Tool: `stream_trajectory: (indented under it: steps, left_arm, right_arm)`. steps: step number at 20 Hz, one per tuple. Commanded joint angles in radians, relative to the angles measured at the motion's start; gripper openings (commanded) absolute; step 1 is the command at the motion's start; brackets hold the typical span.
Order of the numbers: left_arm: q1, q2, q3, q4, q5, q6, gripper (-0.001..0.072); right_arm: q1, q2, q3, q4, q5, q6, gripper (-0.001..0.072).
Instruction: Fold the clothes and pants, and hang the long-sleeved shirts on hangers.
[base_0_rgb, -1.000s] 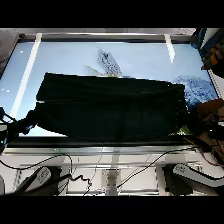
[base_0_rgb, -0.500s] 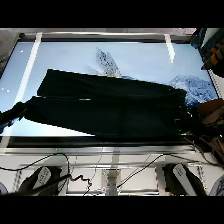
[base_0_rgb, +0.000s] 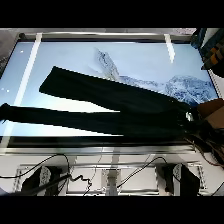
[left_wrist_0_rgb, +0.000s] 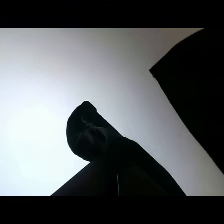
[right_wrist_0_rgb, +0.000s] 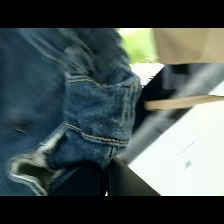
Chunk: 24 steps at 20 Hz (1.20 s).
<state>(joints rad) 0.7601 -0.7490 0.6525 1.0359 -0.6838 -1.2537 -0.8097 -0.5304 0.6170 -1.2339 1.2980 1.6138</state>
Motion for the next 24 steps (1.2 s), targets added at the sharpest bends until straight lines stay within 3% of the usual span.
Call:
stream_trajectory:
  steps: [1, 4, 7, 12, 15, 20, 22, 24]
  left_arm:
    - [-0.013, -0.003, 0.01, -0.053, 0.178, -0.003, 0.0019]
    - [-0.09, -0.145, 0.114, -0.052, 0.174, -0.032, 0.0018]
    - [-0.257, -0.368, 0.314, -0.029, 0.171, -0.051, 0.0018]
    - [-0.493, -0.737, 0.685, 0.263, 0.105, -0.363, 0.0018]
    - [-0.556, -0.871, 0.813, 0.379, 0.109, -0.534, 0.0018]
    - [-0.555, -0.953, 0.885, 0.477, 0.115, -0.71, 0.0018]
    - [-0.546, -0.951, 0.892, 0.575, 0.09, -0.803, 0.0018]
    - [-0.531, -0.951, 0.909, 0.618, 0.031, -0.864, 0.0018]
  right_arm:
    - [0.0, 0.019, 0.024, 0.211, -0.113, 0.029, 0.0072]
    - [0.0, -0.014, 0.025, 0.23, -0.237, 0.129, 0.0072]
    - [0.0, -0.105, 0.025, 0.33, -0.309, 0.132, 0.0072]
    - [0.025, -0.316, 0.029, 0.481, -0.477, 0.163, 0.0072]
    - [0.152, -0.435, 0.029, 0.567, -0.673, 0.168, 0.0072]
    - [0.333, -0.64, 0.119, 0.688, -1.0, 0.3, 0.0072]
    - [0.343, -0.711, 0.179, 0.688, -1.019, 0.369, 0.0072]
    - [0.343, -0.769, 0.23, 0.688, -1.001, 0.372, 0.0072]
